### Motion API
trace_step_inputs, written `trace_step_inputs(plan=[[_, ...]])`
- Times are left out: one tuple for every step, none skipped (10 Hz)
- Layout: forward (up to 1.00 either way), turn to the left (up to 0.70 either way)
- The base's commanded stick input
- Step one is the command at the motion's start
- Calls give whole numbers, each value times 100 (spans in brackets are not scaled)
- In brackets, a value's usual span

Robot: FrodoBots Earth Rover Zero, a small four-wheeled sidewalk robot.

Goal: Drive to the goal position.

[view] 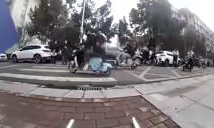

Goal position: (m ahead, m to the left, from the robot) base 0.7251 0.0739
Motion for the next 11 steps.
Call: trace_step_inputs(plan=[[0, 56], [0, 62], [0, 67], [0, 70], [0, 70], [0, 70], [0, 70], [0, 70], [0, 70], [0, 70], [0, 70]])
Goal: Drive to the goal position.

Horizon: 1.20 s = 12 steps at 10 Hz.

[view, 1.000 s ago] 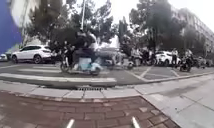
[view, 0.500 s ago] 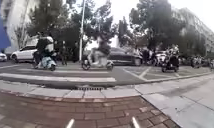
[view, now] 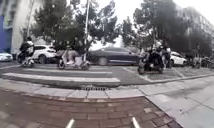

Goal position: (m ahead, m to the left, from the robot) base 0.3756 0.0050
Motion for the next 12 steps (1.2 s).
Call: trace_step_inputs(plan=[[0, 70], [0, 70], [0, 70], [0, 70], [0, 70], [0, 70], [0, 70], [0, 70], [0, 70], [0, 70], [0, 70], [0, 70]])
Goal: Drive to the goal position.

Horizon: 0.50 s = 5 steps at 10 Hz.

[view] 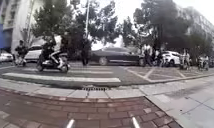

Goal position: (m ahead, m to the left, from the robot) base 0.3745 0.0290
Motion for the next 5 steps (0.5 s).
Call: trace_step_inputs(plan=[[0, 70], [0, 70], [0, 70], [0, 70], [0, 70]])
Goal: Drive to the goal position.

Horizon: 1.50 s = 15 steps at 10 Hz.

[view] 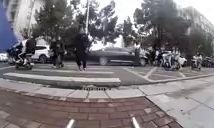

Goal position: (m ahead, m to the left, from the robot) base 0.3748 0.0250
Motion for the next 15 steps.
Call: trace_step_inputs(plan=[[0, 70], [0, 70], [0, 70], [0, 70], [0, 70], [0, 70], [0, 70], [0, 70], [0, 70], [0, 70], [0, 70], [0, 70], [0, 70], [0, 70], [0, 70]])
